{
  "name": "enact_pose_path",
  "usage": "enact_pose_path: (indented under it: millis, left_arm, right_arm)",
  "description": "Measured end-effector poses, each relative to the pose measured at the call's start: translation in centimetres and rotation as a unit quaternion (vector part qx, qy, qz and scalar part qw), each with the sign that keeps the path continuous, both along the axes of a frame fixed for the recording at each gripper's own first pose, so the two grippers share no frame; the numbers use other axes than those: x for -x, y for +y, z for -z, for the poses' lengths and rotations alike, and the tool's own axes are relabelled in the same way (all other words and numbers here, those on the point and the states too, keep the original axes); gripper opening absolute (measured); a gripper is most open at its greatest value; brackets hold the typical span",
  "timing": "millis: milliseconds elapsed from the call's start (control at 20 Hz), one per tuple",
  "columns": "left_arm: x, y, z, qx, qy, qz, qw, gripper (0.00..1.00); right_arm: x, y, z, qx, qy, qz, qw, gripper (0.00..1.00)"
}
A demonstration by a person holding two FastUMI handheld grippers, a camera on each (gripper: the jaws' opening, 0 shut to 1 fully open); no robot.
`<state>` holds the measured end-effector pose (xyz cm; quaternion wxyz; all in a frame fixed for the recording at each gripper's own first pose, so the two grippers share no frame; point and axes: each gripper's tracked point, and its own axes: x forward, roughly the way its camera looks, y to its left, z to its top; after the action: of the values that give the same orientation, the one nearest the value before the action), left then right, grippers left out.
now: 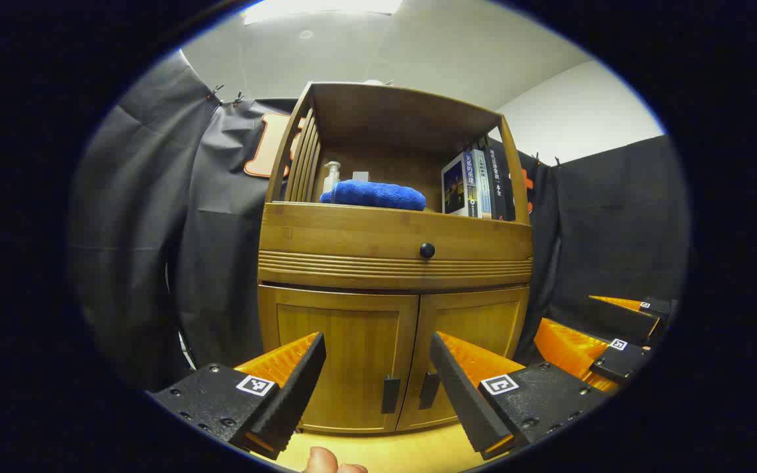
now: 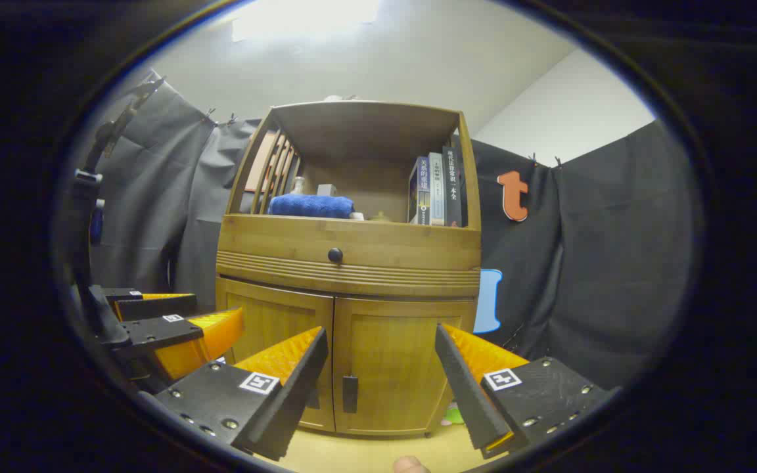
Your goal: Open the right door of the double-door shoe cabinet with the right hand, and open the left door with the left hand.
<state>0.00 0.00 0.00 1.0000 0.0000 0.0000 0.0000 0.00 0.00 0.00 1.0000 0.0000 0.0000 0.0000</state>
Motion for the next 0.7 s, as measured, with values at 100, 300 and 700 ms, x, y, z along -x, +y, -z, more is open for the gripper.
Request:
enact_pose_path:
  millis: [100,300,700]
  left_arm:
    - [0.1,-0.3,-0.1,-0.003,-0.001,0.002,1.000,0.96]
    - [0.3,-0.7,-0.1,-0.007,-0.003,0.003,1.000,0.96]
    - [0.7,-1.0,-0.7,-0.011,-0.011,-0.002,1.000,0.98]
  right_arm:
    - [0.1,-0.1,-0.1,0.000,-0.001,0.000,1.000,0.95]
    - [0.3,-0.4,0.2,-0.002,0.002,-0.002,1.000,0.98]
    - [0.4,-1.3,0.4,-0.006,0.002,-0.003,1.000,0.98]
